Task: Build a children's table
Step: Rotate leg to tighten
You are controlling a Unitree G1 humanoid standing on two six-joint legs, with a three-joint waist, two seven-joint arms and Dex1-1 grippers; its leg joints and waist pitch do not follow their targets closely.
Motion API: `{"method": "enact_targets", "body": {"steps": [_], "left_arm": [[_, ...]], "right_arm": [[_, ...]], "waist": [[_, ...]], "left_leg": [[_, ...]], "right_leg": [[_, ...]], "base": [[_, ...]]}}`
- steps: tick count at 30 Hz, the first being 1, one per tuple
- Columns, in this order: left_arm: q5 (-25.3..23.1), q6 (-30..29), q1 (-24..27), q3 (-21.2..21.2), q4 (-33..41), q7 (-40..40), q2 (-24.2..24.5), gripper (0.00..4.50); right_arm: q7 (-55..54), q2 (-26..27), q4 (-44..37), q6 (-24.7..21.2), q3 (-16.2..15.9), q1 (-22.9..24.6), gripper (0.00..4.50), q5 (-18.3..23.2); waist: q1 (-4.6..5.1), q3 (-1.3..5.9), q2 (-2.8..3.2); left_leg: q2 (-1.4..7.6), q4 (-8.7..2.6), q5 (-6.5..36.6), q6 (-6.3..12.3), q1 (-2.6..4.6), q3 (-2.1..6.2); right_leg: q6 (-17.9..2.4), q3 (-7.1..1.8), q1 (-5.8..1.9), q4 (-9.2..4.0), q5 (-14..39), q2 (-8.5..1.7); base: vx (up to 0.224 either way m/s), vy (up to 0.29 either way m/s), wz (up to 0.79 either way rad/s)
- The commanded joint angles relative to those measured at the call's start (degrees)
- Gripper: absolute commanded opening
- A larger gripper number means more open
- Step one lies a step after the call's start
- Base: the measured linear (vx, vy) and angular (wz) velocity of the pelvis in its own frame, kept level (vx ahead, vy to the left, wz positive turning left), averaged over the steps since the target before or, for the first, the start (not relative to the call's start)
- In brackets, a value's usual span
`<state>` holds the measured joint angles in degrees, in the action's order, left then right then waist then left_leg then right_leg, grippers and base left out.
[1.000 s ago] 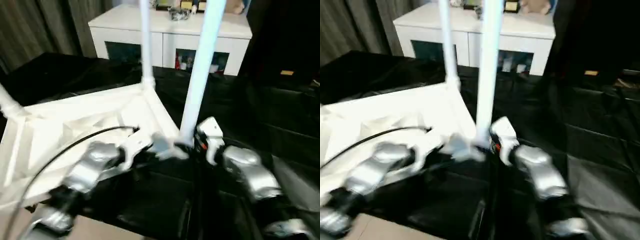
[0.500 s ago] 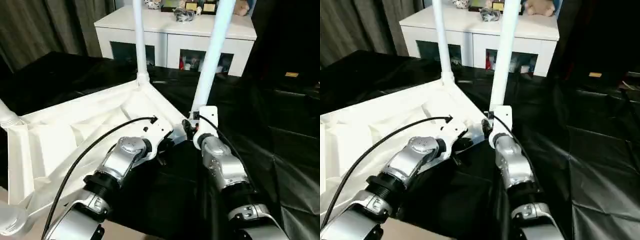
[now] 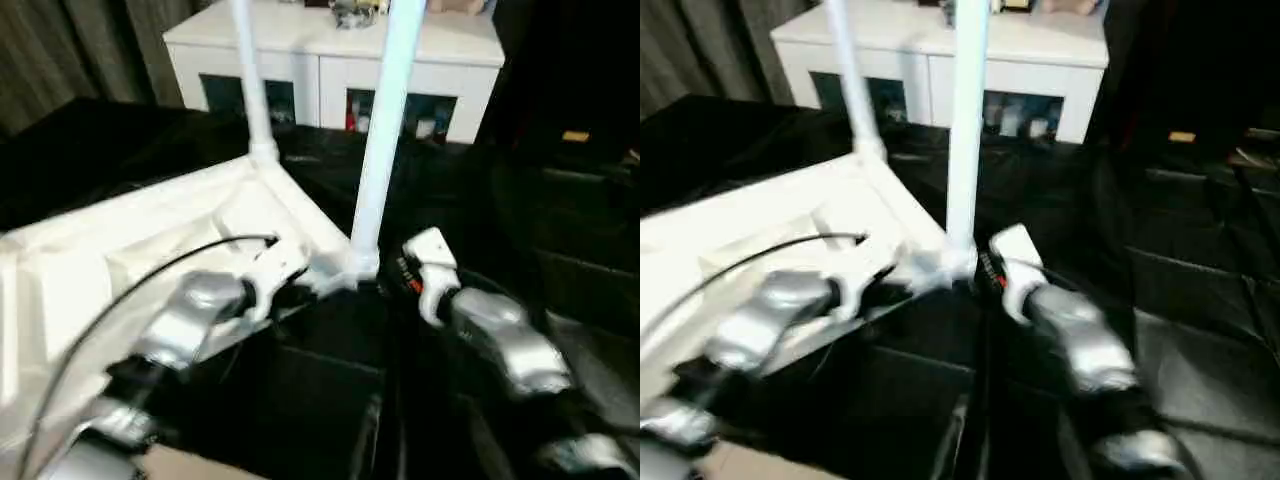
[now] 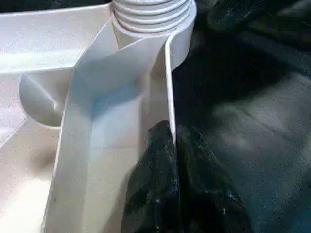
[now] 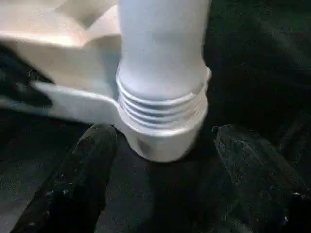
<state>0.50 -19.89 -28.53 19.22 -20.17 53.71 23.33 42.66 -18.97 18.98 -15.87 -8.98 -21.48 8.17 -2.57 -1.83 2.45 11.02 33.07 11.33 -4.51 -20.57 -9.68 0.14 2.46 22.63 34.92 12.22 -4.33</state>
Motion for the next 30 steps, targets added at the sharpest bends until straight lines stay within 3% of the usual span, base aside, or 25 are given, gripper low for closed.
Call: {"method": "enact_targets", "body": {"steps": [1, 7, 15, 25, 28, 30], "left_arm": [[-0.1, -1.8, 2.9, 4.3, 0.6, 5.4, 1.6, 0.00], [0.8, -1.9, 4.4, 5.5, 5.5, 9.8, 4.8, 0.00], [0.4, -2.7, 5.0, 5.2, 7.0, 10.1, 5.2, 0.00], [0.4, -3.2, 5.2, 5.4, 7.4, 10.1, 5.9, 0.00], [0.0, -3.2, 5.1, 5.3, 6.6, 8.8, 5.3, 0.00], [-0.7, -3.1, 4.7, 4.9, 5.3, 6.7, 4.3, 0.00]], "right_arm": [[4.8, -1.3, -2.9, 0.8, -1.4, 0.6, 3.57, 1.5], [10.6, -3.5, -3.9, 1.5, -3.5, 0.9, 3.57, 1.5], [12.4, -3.0, -3.5, 2.1, -5.0, 0.6, 3.41, 0.9], [13.1, -3.1, -2.8, 2.4, -4.8, 0.4, 2.77, 1.0], [11.0, -2.2, -2.0, 2.8, -4.5, 0.6, 2.75, 0.2], [7.5, -0.8, -0.6, 2.9, -3.7, 0.3, 2.74, -0.7]], "waist": [[-0.28, 2.74, -0.11], [-0.47, 2.41, -0.05], [-0.79, 2.72, -0.34], [-0.80, 2.68, -0.31], [-0.79, 2.77, -0.28], [-0.72, 2.52, -0.30]], "left_leg": [[1.72, -3.40, 8.5, 3.91, -0.03, 0.21], [1.87, -3.73, 11.6, 2.67, 0.40, 0.11], [1.57, -3.40, 7.9, 2.99, 0.17, 0.13], [1.55, -3.41, 8.4, 2.97, 0.19, 0.13], [1.53, -3.33, 7.8, 3.02, 0.20, 0.12], [1.55, -3.53, 9.2, 2.71, 0.22, 0.11]], "right_leg": [[-15.5, -1.98, -3.35, -3.41, -1.6, -2.99], [-15.2, -2.13, -2.93, -3.88, 4.3, -3.04], [-15.1, -2.11, -3.20, -3.38, 0.2, -2.95], [-14.9, -2.06, -3.20, -3.51, 1.8, -2.97], [-14.9, -2.06, -3.19, -3.42, 1.1, -2.93], [-14.7, -2.01, -3.06, -3.67, 3.4, -2.92]], "base": [[0.000, 0.000, 0.00], [0.000, 0.000, 0.00], [0.000, 0.000, 0.00], [0.000, 0.000, 0.00], [0.000, 0.000, 0.00], [0.000, 0.000, 0.00]]}}
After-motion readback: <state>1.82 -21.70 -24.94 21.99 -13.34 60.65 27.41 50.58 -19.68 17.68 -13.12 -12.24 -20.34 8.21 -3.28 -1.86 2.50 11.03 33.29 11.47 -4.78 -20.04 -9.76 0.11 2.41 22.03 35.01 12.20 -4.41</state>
